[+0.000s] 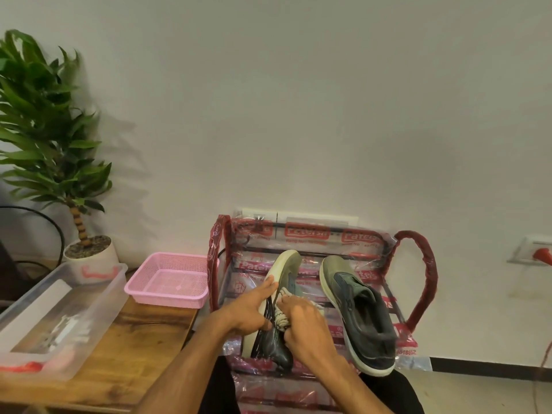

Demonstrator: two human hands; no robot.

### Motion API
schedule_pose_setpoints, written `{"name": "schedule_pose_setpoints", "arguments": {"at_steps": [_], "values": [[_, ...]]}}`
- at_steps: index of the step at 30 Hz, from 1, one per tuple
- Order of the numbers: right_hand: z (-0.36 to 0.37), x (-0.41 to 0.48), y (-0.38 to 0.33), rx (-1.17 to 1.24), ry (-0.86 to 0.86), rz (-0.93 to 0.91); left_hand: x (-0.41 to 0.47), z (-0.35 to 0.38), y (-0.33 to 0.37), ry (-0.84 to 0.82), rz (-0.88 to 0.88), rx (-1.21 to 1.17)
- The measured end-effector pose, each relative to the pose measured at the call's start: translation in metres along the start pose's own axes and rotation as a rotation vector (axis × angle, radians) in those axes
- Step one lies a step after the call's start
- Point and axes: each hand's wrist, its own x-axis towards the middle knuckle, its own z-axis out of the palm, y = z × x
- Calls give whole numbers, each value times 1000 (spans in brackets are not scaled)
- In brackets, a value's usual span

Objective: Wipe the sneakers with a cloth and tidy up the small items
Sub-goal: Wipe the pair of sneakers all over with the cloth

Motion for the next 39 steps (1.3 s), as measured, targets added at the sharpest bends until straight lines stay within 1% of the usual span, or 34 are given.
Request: {"name": "schedule_pose_setpoints", "arguments": {"at_steps": [2,3,6,8,12,14,21,24,26,29,31,33,35,36,37,39], "values": [[-2,-10,-7,37,-7,39,0,0,-2,-4,0,-3],[-2,-16,-9,38,-5,30,1,0,-2,-7,-1,-5],[-2,-19,-6,8,2,9,0,2,2,-4,-6,-11],[0,-10,-4,-7,-6,50,0,4,5,2,-7,-14],[2,-7,-15,-14,-71,127,-1,4,3,13,-6,-18],[1,-19,-17,-6,-104,128,-1,4,2,13,-2,-20],[6,-16,-6,53,-88,187,-2,6,6,20,5,-11],[9,-17,-13,68,-115,192,-2,4,3,30,5,-27],[5,-25,-15,123,-135,183,-1,3,1,37,6,-18],[4,-22,-7,239,-104,236,-1,3,1,32,2,-35],[2,-13,2,295,-38,291,-1,3,2,39,8,-48],[1,-3,4,343,38,279,-3,4,1,66,13,-50],[-3,5,-1,347,155,236,-5,6,-2,111,5,-86],[-4,7,-4,312,200,200,-5,7,-4,134,0,-127],[-4,9,-6,267,217,157,-6,8,-5,152,-3,-168],[0,8,-11,151,171,52,-9,10,-7,188,6,-206]]}}
